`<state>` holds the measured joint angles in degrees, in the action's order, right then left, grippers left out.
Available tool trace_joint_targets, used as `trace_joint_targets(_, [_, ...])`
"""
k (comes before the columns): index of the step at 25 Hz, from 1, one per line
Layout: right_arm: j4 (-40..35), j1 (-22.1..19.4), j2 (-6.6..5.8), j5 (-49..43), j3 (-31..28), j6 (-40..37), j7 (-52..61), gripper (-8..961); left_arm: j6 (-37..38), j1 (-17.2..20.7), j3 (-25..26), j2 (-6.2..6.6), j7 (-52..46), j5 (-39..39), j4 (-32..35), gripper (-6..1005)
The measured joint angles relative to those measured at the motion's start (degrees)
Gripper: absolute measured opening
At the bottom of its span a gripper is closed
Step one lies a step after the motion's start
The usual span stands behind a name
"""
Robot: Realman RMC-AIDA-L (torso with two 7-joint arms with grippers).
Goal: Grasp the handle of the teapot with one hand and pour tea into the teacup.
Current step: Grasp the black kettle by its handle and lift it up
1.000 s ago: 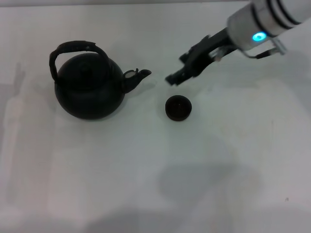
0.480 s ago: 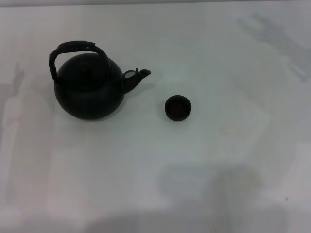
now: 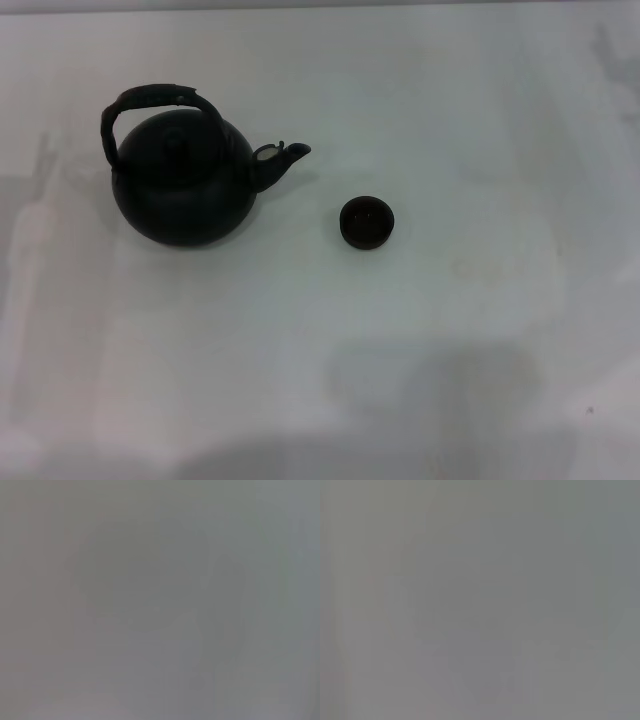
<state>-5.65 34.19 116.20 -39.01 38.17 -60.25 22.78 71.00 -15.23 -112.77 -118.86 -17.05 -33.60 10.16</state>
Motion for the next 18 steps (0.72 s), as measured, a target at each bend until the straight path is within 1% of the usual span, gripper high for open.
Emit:
trace_joint_targets(3, [2.4,2.3,0.03,3.3,-0.1,2.7,-7.5,826,2.0,0.9,0.0,0.02,0.4,1.4,-0.1,889])
trace_joint_targets(6, [2.4,3.5,0.03,3.7,-0.2,6.0,-8.1,826,3.6,2.2,-0.1,-0.11,1.7,3.8,-0.1,889])
trace_joint_targets(8, [2.2,3.7,-0.02,4.6,-0.2,6.5,-8.0,826,4.6,3.5,-0.1,-0.17,2.0,5.8,-0.1,889])
trace_joint_targets(11, [1.9,3.7,-0.09,5.7,-0.2,6.4,-7.7,826,7.1,6.2,-0.1,-0.23,2.0,7.9,-0.1,888])
trace_joint_targets(12, [1.8,3.7,-0.16,6.0,-0.2,6.4,-7.7,826,8.9,8.1,-0.1,-0.24,1.8,8.5,-0.1,888])
trace_joint_targets(15, [1.8,3.6,-0.35,6.9,-0.2,6.6,-7.6,826,11.8,10.6,-0.1,-0.32,1.6,9.2,-0.1,887])
trace_joint_targets(18, [1.3,3.5,-0.47,7.1,-0.3,6.8,-7.5,826,14.7,12.7,-0.2,-0.30,1.3,12.5,-0.1,887])
